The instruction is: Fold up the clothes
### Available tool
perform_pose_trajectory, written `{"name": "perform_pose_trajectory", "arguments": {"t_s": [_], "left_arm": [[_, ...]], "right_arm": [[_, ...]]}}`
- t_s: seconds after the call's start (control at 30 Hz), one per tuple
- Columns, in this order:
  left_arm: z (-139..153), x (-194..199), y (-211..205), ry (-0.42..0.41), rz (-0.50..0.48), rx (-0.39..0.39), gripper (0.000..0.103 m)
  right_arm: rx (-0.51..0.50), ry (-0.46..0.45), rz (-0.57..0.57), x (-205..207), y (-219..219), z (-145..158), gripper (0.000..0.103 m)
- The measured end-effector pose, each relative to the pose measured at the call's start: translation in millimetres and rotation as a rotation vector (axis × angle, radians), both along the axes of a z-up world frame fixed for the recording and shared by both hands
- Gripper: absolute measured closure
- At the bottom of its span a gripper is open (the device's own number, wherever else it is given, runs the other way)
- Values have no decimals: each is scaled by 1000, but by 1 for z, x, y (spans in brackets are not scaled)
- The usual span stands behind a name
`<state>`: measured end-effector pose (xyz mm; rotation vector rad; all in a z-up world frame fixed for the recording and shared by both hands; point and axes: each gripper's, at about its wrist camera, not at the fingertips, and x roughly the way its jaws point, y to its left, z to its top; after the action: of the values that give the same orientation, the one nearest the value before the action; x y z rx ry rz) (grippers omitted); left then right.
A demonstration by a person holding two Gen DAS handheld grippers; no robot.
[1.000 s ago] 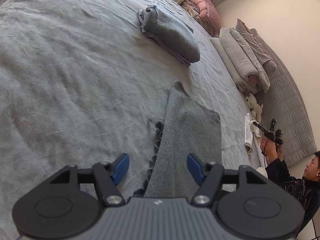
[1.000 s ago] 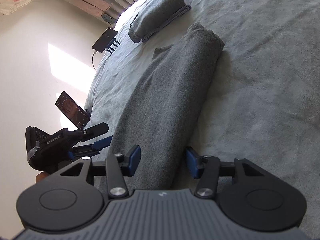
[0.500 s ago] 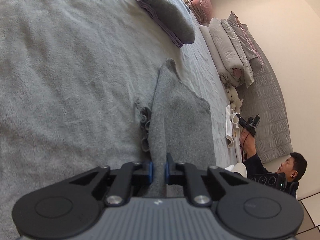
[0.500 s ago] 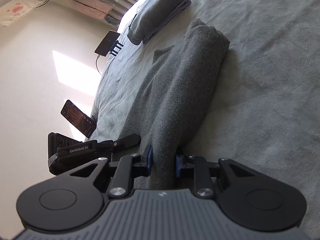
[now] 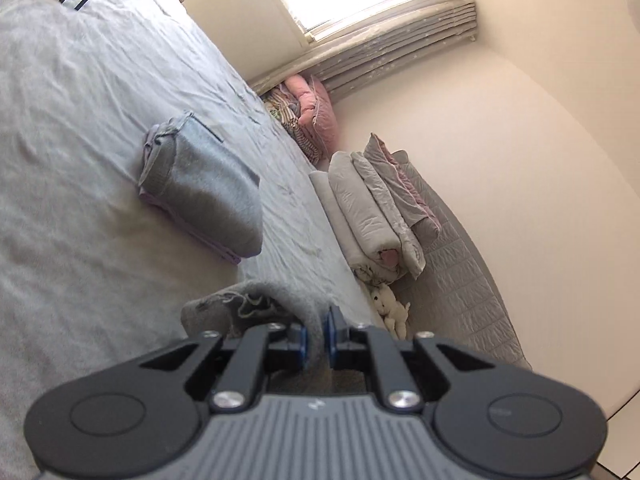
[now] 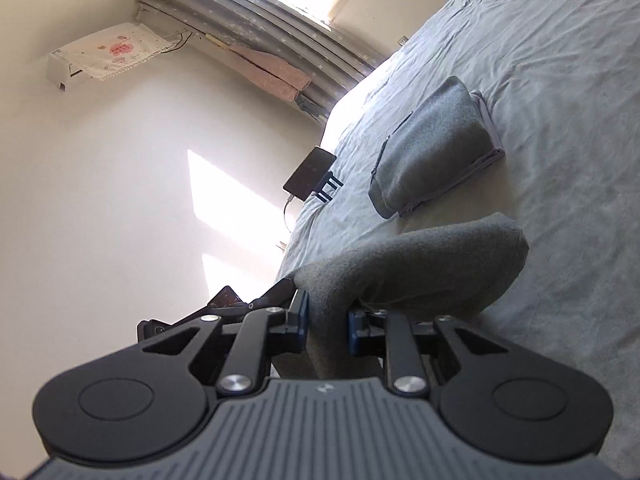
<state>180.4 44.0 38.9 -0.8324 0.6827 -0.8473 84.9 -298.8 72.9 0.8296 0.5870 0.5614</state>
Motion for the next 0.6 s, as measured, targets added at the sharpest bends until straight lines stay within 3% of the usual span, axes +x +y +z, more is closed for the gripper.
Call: {"name": "perform_pose_trajectory", "arguments": {"t_s": [0.13, 0.27, 0.6], "left_arm": [[29, 1, -2, -165, 46, -73, 93], [30, -20, 8, -281, 87, -111, 93], [-30, -127, 68, -207, -6, 65, 93]], "right_arm": [[-9, -133, 11, 12, -4, 34, 80], [-8, -210, 49, 5, -1, 42, 80], [-60, -61, 272, -69, 35, -31, 80]]}}
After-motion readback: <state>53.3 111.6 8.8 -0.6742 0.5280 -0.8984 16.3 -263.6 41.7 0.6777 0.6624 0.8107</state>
